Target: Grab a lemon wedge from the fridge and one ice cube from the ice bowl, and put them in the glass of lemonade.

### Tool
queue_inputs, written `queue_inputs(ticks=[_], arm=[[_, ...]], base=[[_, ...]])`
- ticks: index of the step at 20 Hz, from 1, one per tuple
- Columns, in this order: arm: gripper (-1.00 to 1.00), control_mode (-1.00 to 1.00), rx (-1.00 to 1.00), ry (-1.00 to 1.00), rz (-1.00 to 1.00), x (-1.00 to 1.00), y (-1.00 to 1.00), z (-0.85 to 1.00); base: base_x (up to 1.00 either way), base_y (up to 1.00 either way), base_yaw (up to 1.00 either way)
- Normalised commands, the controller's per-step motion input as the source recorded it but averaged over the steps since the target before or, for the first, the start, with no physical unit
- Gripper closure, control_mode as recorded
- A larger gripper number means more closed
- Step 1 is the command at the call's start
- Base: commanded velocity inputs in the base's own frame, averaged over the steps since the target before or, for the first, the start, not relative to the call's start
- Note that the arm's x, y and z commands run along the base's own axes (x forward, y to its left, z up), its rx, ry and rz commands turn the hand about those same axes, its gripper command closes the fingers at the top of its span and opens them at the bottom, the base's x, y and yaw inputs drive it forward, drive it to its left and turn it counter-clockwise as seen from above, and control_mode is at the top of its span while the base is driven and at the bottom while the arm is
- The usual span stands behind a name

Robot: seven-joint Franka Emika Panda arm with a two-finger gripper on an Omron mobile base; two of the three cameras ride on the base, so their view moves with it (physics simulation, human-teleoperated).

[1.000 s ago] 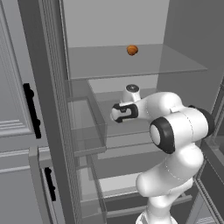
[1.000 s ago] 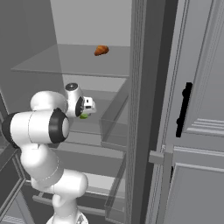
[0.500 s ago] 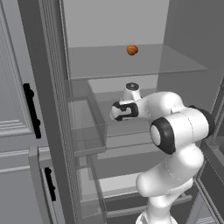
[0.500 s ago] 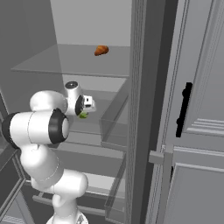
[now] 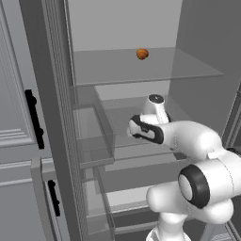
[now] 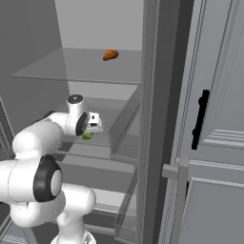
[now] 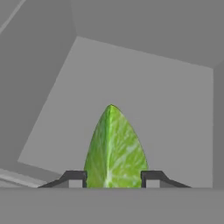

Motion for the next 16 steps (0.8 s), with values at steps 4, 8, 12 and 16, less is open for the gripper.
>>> queue_inputs(ticks=[4, 8, 12, 16], arm=[[1.00, -1.00, 0.03, 0.02, -0.03, -1.00, -0.48, 0.67], [1.00, -1.00, 0.00, 0.13, -0.08, -0.83, -0.29, 1.00], [1.00, -1.00, 0.00, 0.17, -0.11, -0.72, -0.40, 1.00], [1.00, -1.00, 0.00, 0.09, -0.11, -0.93, -0.37, 0.99]], base=[[0.00, 0.00, 0.00], [0.00, 0.00, 0.00], [0.00, 0.00, 0.00], [0.00, 0.00, 0.00]])
